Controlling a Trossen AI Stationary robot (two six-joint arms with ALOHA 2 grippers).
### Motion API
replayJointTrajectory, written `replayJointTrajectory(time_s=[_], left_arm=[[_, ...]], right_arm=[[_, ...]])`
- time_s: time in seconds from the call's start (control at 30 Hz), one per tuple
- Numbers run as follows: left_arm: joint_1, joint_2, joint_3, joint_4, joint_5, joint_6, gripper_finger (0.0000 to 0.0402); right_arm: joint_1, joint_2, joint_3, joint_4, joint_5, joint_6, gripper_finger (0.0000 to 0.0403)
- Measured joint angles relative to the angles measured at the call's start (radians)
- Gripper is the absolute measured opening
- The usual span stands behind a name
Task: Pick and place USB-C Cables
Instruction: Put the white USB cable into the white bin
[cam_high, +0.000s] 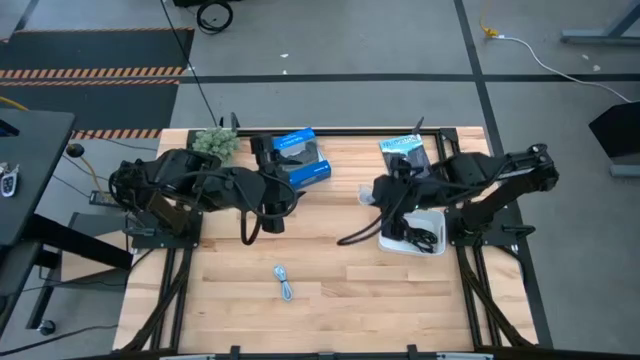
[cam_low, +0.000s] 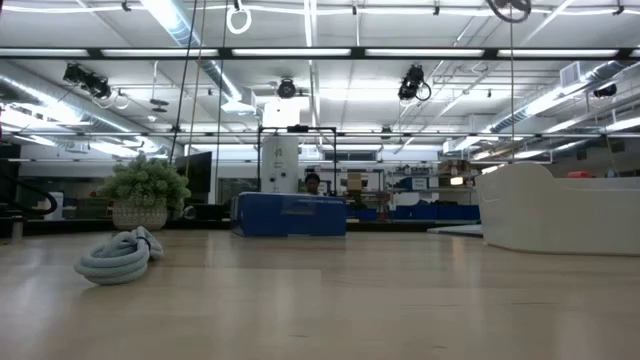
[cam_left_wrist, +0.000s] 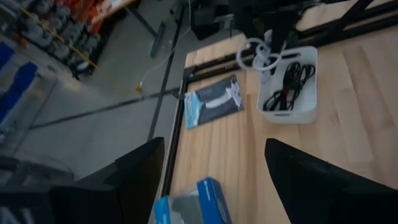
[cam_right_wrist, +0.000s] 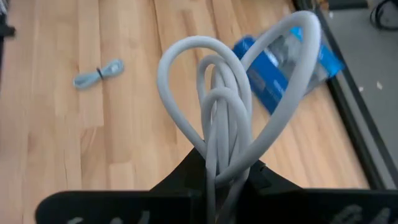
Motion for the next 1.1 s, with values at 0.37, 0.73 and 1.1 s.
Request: replayJointTrajectory(time_s=[0.37,0.73,1.1], left_arm=[[-0.009,0.0,0.0,-0.098,-0.04,-0.089,0.0286],[-0.014,0.0,0.0,-0.103,-0.04,-0.117,0.0286],[-0.014,0.0,0.0,-0.103,-0.04,-0.117,0.0286]], right_arm=[[0.06,-0.088,-0.295,0.035,0.004,0.194,0.0041],[0.088,-0.148,-0.576,0.07,-0.06,0.327,0.0041],[0.082,-0.147,-0.746,0.091,-0.139,0.356,0.0041]])
